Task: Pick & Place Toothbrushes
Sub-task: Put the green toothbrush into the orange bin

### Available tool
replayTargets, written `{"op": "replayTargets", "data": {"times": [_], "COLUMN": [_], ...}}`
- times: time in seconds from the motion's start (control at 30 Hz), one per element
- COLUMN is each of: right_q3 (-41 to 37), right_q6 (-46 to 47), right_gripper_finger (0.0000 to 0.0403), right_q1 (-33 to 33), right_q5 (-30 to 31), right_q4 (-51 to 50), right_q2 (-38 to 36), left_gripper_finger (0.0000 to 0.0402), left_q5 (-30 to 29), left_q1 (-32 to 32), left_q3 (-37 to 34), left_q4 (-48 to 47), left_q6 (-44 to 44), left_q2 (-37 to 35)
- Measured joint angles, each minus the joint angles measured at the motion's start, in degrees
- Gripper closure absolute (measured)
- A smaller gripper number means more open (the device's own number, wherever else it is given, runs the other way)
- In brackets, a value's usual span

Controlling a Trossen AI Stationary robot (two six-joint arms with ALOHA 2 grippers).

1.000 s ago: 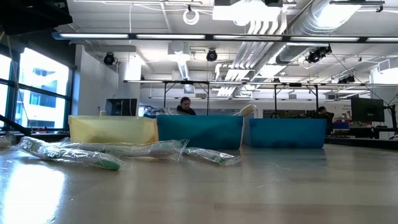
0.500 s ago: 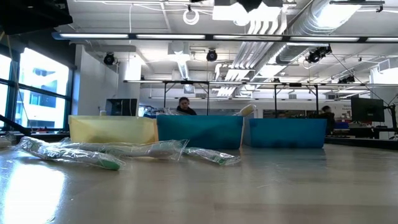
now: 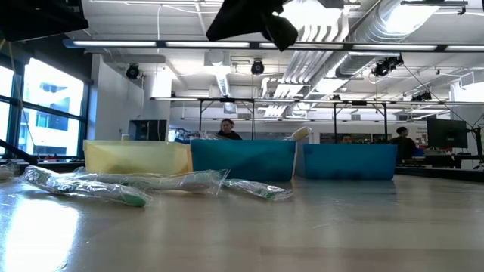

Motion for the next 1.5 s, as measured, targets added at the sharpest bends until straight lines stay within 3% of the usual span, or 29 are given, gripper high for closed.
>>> {"op": "replayTargets", "data": {"times": [0.2, 0.37, 0.53, 0.8, 1.07, 1.5], "right_q3": [0.0, 0.0, 0.0, 8.6, 11.6, 11.6], "right_q6": [-1.0, -2.3, -0.6, -2.1, -1.4, 23.3], "right_gripper_finger": [0.0400, 0.0400, 0.0400, 0.0400, 0.0400, 0.0400], "right_q1": [-0.1, 0.0, -0.3, 0.2, -0.5, -0.9], "right_q5": [-5.7, -6.3, -7.6, -6.8, -6.0, -8.7], "right_q4": [4.5, 13.4, 15.9, 2.3, -1.4, -21.7], "right_q2": [2.3, 3.9, 3.9, 4.9, 5.5, 5.7], "left_gripper_finger": [0.0268, 0.0268, 0.0268, 0.0268, 0.0268, 0.0268], "left_q5": [0.1, 0.1, 0.1, 0.1, 0.1, 0.1], "left_q1": [0.0, 0.0, 0.0, 0.0, 0.0, 0.0], "left_q3": [0.0, 0.0, 0.0, 0.0, 0.0, 0.0], "left_q4": [0.0, -0.1, -0.9, -0.9, -0.9, -0.9], "left_q6": [-1.3, -1.0, -1.2, -1.1, -1.2, -1.3], "left_q2": [0.0, 0.0, 0.0, 0.0, 0.0, 0.0]}}
